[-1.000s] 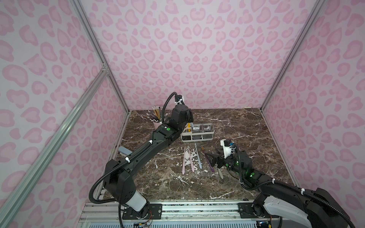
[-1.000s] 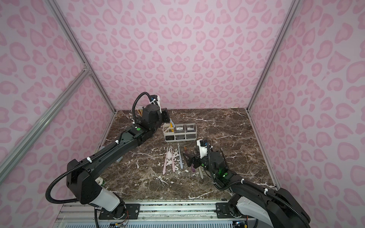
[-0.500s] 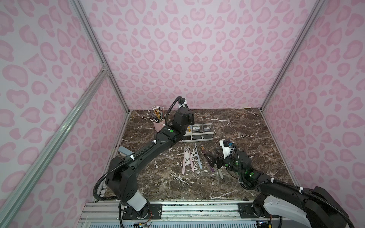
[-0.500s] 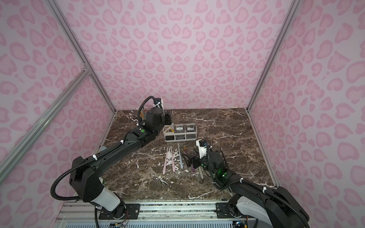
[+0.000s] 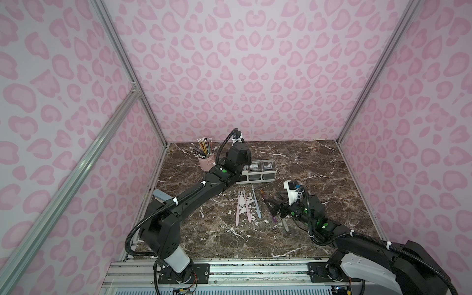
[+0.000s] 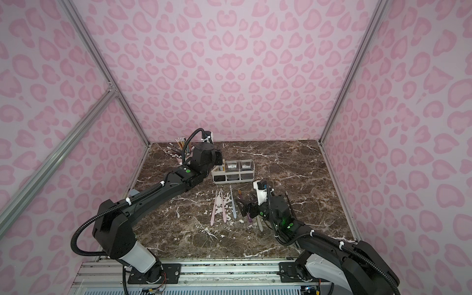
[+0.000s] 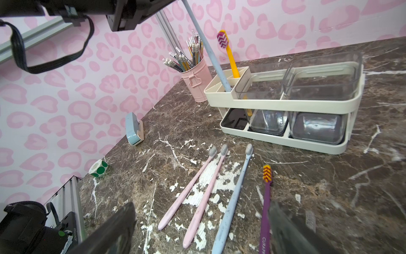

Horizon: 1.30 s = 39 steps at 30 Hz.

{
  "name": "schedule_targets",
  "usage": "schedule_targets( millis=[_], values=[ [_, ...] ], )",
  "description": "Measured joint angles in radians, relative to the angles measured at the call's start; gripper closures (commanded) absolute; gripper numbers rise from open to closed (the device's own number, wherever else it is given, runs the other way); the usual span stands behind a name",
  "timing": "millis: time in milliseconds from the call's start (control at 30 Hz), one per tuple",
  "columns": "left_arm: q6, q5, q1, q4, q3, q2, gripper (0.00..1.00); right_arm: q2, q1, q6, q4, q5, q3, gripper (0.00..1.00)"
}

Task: Place the toothbrush into the toothbrush holder
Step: Place the toothbrush in the toothbrush holder.

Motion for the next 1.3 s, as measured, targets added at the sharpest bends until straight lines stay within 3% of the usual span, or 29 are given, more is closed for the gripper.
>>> schedule_targets(
  millis=[1300],
  values=[
    [-0.013,-0.079,-0.034,0.106,-0.054,0.155,0.96,0.007,0.000,0.000,0.007,-0.027,0.000,0.03]
  ],
)
